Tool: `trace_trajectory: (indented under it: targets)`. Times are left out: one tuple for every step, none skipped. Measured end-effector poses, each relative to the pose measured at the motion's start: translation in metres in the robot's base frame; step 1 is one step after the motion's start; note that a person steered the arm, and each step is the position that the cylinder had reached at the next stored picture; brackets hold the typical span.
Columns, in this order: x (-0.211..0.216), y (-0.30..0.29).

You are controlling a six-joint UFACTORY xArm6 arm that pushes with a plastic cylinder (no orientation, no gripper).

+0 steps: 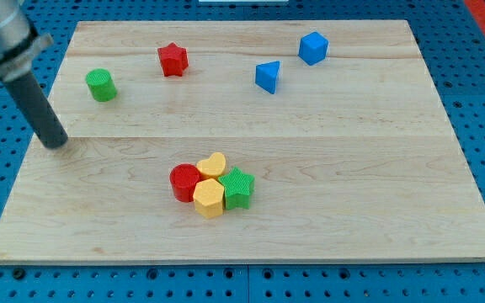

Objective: Move the green circle a bit down and right

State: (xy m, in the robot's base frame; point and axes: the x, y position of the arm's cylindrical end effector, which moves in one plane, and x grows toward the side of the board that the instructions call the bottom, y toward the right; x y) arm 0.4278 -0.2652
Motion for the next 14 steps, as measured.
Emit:
trace_trajectory:
  targets:
    - [-0.064,-0.009]
    - [-0.113,0.011]
    - [-0.110,0.042]
    - [-0.094,0.057]
    - [-0.086,0.059]
    - [-0.080,0.056]
    - [-0.072,0.054]
    - [-0.067,0.051]
    - [-0.066,0.027]
    - [-0.061,0.026]
    - [-0.050,0.027]
    - [-0.043,0.040]
    - [-0.043,0.064]
    - [-0.043,0.092]
